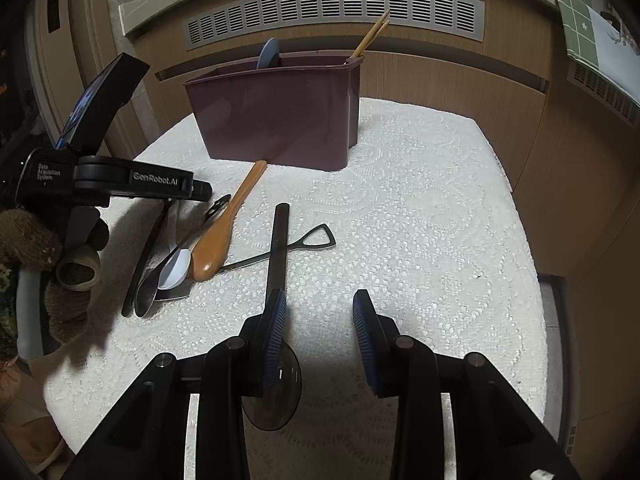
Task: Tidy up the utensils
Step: 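Grasp the metal spoon with the left tool while the right grasps the black-handled spoon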
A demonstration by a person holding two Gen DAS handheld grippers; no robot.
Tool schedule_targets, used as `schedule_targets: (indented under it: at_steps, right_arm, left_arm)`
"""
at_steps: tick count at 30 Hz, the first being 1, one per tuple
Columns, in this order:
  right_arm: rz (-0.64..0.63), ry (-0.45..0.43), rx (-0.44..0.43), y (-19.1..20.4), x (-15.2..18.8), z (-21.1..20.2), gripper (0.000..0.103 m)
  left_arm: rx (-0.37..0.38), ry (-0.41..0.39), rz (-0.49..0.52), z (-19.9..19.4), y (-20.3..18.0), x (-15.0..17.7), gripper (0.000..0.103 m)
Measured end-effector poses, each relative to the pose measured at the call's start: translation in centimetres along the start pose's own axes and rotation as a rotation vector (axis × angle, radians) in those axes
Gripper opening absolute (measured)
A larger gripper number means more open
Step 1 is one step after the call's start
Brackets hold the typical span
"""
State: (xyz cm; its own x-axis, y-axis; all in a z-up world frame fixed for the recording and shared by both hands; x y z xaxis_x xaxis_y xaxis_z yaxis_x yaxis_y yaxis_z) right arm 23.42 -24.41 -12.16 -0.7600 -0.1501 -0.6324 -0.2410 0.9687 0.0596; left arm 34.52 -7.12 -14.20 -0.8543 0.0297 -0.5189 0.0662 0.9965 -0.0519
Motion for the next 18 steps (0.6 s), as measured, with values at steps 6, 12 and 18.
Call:
schedule_targets:
  at_steps: [6, 12, 18]
  right_arm:
    - [-0.011, 0.025, -0.030, 1.3, -0.8, -0.7, 0.033]
    - [-0.028, 0.074, -0.148, 6.0, -3.0, 0.1, 0.033]
    - [-0.024, 0.153, -0.192, 10.2, -4.7, 3.9, 0.029]
  left_arm:
    - [0.093, -0.145, 0.020, -4.9, 0.7, 1.3, 0.032]
    - [0.149, -0.249, 0.002, -10.2, 4.6, 3.9, 0.032]
    - [0.161, -0.314, -0.024, -12.0, 6.7, 4.9, 0.031]
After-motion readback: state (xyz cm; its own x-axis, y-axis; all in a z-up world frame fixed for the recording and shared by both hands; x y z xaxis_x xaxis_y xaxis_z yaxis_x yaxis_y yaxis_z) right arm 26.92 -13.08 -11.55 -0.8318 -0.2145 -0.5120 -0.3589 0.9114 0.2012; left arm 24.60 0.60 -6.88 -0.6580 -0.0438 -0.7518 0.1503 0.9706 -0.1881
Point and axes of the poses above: each gripper's, at about its wrist camera, not at the fingertips, and z roughly the way its jaws point, y to its left, x to its underside, the point moved 8 cm from there along z, roughly the way its jaws point, and after that the axes turned 1 degree about y, right-handed, at the moved point
